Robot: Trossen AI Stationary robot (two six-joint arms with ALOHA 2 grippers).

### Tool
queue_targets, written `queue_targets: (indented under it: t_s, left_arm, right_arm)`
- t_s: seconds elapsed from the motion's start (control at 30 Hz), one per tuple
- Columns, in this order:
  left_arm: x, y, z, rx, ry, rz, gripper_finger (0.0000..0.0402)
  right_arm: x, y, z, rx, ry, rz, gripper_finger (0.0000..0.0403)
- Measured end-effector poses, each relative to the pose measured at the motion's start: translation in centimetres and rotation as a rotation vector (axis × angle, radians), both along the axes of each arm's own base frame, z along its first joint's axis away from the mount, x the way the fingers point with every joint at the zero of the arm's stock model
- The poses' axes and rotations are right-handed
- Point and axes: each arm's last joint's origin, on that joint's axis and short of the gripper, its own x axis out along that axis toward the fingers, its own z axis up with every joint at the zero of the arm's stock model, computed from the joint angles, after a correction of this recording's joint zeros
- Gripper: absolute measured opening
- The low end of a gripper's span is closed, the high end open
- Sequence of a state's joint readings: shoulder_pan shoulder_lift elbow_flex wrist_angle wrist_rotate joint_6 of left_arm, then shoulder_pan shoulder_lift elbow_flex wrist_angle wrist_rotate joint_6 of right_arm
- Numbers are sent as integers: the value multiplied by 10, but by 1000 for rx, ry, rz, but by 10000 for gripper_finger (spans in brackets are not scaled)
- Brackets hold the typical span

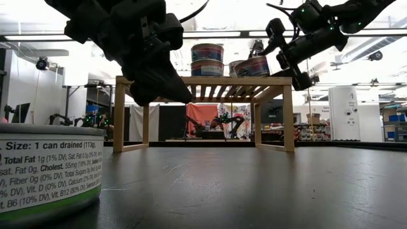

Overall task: Stack canned seafood by type on shelf
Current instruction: Put the blue pink tuna can on the shelf

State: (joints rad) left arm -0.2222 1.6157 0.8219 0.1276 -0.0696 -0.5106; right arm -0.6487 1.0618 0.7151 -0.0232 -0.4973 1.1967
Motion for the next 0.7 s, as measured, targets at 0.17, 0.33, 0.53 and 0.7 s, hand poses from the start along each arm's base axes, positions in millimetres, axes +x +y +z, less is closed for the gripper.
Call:
queue_targets:
  t_s: [0.17,0.33,0.53,0.7]
  left_arm:
    - [0,0,0,0,0,0,0]
    - [0,0,0,0,1,0,0]
    - [0,0,0,1,4,-1,0]
    - [0,0,0,1,4,-1,0]
  right_arm:
    - [0,0,0,8,0,-3,257]
    - [0,0,0,10,0,-4,277]
    - [0,0,0,16,1,-5,291]
    - [-1,1,-1,26,15,-3,290]
